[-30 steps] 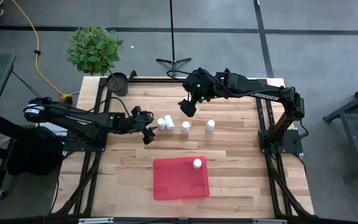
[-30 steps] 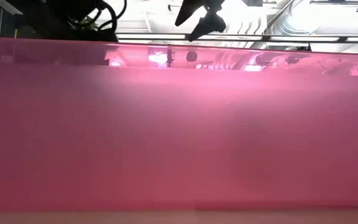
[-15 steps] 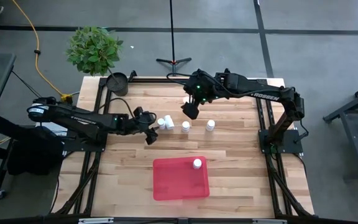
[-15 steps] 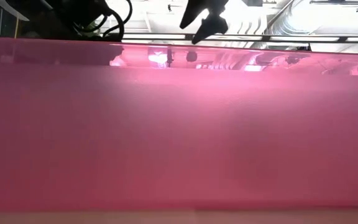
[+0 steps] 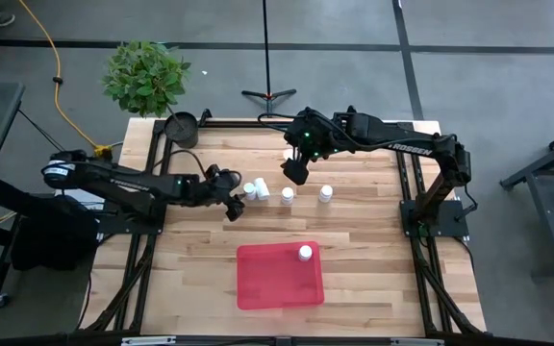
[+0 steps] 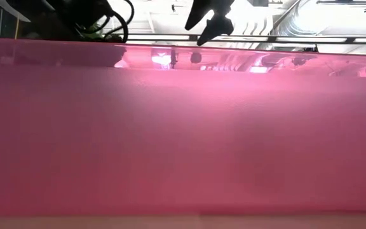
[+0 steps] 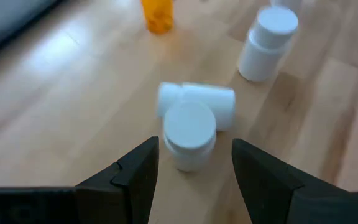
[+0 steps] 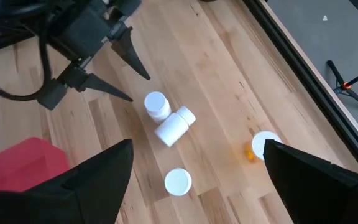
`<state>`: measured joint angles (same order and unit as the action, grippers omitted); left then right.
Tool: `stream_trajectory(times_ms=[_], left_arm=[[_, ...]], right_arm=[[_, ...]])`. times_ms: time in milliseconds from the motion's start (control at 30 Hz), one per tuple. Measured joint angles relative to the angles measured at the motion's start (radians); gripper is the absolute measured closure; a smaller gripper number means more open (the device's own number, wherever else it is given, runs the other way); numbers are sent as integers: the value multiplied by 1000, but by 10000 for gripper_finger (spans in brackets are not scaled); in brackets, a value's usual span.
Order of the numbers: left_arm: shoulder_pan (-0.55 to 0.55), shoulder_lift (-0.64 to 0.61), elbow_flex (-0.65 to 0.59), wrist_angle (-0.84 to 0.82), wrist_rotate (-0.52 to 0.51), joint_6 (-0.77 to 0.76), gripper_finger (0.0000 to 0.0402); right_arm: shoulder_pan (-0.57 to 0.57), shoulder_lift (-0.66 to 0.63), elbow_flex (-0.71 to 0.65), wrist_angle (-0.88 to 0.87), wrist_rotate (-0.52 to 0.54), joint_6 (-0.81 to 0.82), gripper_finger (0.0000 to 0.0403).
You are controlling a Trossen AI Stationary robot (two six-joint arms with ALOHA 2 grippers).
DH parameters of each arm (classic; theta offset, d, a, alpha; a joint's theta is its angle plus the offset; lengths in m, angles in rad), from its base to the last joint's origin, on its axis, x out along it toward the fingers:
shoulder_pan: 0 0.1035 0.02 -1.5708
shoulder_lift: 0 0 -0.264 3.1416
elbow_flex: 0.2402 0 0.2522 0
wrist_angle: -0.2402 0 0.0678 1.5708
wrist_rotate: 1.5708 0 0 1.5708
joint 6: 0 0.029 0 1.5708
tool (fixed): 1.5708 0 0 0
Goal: Pick and place pill bottles into a basket
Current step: Put the white medicine bottle into the red container
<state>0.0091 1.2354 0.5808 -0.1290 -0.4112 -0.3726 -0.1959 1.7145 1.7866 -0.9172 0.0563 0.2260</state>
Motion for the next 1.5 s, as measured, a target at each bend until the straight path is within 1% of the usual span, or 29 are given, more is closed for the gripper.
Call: stream_trajectory(times_ms=[100,167,433,500,733,967,1233,1333,1433,1500], left_arm=[[69,0,0,6,168,15,165],[110,0,0,13,251,49,165],[260,-22,0,30,452,170,165],[286,-23,0,25,487,198,165],[299,-23,0,3,463,245,165],[299,-23,0,22,438,229,165],[299,-23,0,15,536,254,165],[299,-23,0,15,511,272,165],[299,-23,0,15,476,351,165],[299,-23,0,15,471,370,162]], right_arm=[[0,0,0,-3,-2,0,54],[0,0,0,-4,-3,0,53],[0,0,0,-37,-4,5,54],[0,0,0,-44,-4,7,52],[0,0,0,-44,-4,19,53],[0,0,0,-44,-4,26,54],[0,0,0,-44,-4,35,54],[0,0,0,-44,-4,36,53],[0,0,0,-44,-4,47,53],[0,0,0,-44,-4,54,54]])
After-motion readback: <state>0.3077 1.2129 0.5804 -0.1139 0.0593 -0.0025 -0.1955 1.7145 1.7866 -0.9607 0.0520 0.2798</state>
